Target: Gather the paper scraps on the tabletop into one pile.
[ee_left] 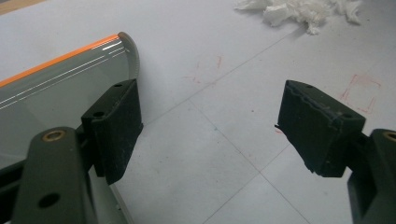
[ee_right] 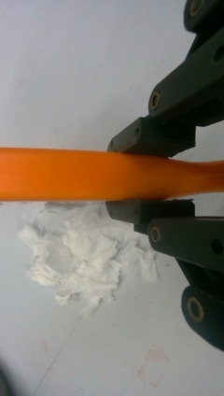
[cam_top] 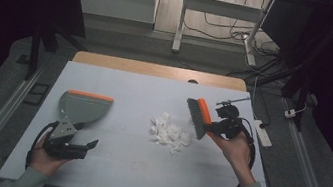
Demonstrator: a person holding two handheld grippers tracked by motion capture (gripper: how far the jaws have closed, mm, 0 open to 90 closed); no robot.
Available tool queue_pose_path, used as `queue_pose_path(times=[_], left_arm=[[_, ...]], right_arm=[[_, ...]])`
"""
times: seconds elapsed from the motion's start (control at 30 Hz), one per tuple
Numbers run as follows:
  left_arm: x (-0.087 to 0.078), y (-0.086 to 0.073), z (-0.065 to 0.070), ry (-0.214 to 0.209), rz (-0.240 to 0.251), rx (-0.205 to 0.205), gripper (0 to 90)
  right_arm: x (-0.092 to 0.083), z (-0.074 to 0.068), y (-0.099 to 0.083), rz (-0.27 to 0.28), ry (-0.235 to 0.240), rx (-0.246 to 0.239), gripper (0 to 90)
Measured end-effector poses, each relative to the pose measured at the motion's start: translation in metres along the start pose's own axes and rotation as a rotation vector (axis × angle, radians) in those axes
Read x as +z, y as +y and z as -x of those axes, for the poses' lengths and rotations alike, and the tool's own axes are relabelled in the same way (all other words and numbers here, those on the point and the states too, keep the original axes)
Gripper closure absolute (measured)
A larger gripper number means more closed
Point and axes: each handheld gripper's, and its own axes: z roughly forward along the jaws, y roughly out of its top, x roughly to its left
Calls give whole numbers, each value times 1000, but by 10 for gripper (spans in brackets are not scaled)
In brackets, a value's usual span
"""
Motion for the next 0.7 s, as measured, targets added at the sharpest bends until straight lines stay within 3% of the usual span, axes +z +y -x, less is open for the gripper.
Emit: queue_pose_path(times=[0.1,0.2,0.3,0.4,0.47,0.53,0.6,0.7], left_arm=[[0,0,0,1,0,-4,222],[2,1,0,1,-5,-2,223],[4,2,2,-1,-9,4,222],[3,1,2,2,-9,4,223],[2,1,0,3,-4,-3,223],[1,0,-1,3,-3,-7,223],[1,-1,-1,1,-5,-5,223],[1,-1,-2,-1,-4,-5,223]], right_arm=[[-7,4,-9,30,5,-12,699],[-4,4,-15,28,46,-43,699],[7,-2,-8,-24,93,-78,698],[20,-18,6,-141,42,-190,699],[29,-26,13,-198,-8,-225,699],[35,-29,17,-242,-44,-221,699],[37,-30,18,-242,-67,-245,699],[26,-24,18,-163,28,-214,699]])
